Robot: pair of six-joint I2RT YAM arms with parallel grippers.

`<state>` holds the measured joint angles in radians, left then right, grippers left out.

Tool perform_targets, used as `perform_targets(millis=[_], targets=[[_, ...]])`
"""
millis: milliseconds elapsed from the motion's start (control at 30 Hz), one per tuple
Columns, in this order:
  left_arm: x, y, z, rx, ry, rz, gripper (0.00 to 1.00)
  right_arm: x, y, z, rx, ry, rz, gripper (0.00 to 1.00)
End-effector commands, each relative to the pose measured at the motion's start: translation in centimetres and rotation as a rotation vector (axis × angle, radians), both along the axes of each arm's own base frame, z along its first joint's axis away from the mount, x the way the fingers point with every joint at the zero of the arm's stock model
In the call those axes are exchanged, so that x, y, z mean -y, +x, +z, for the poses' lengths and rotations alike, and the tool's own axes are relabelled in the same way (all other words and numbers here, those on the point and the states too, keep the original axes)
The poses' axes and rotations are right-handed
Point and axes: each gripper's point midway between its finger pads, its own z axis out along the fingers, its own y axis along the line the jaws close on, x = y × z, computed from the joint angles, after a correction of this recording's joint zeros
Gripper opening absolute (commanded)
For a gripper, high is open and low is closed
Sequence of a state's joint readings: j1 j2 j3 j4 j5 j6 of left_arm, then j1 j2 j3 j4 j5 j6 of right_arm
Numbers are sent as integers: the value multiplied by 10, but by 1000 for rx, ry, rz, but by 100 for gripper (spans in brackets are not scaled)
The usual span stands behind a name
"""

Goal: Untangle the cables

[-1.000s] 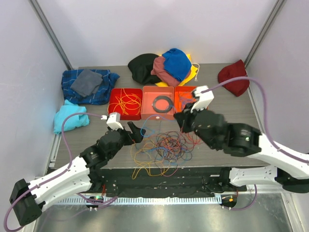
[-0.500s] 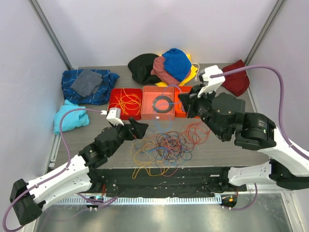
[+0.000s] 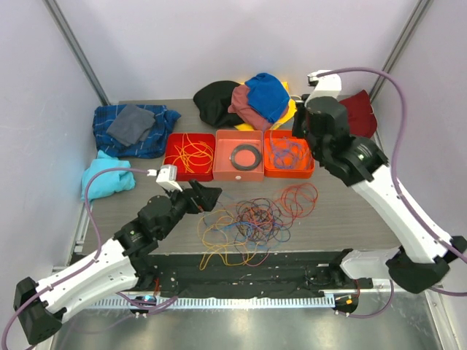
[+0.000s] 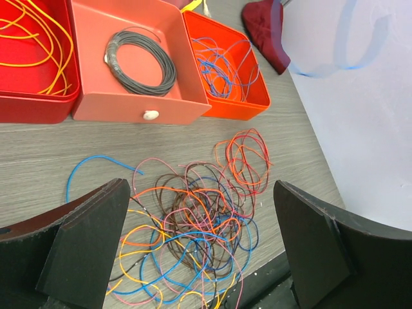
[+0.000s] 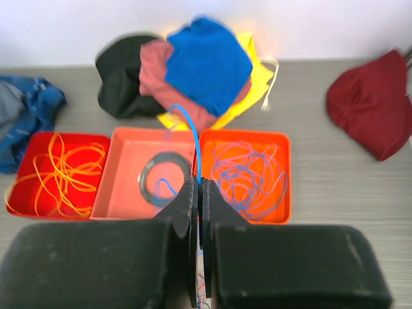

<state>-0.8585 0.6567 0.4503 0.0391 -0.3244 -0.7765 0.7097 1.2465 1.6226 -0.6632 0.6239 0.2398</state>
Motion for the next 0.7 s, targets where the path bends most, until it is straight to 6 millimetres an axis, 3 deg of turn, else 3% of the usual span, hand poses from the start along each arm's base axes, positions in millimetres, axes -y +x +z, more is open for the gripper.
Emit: perform_targets(millis=[0,133,367,667], targets=[[-10,-2,2,16,-11,29,100,-11,32,-23,-60,64,41,1],[-16,-4,-1,18,-10,43,100,5,63,-41,-96,63,-16,1],[-27,-8,-9,11,-3,66,100,20,98,-77,-153,62,-83,1],[-30,-10,-13,5,-9,74,100,32,119,-131,-229,35,-140,1]])
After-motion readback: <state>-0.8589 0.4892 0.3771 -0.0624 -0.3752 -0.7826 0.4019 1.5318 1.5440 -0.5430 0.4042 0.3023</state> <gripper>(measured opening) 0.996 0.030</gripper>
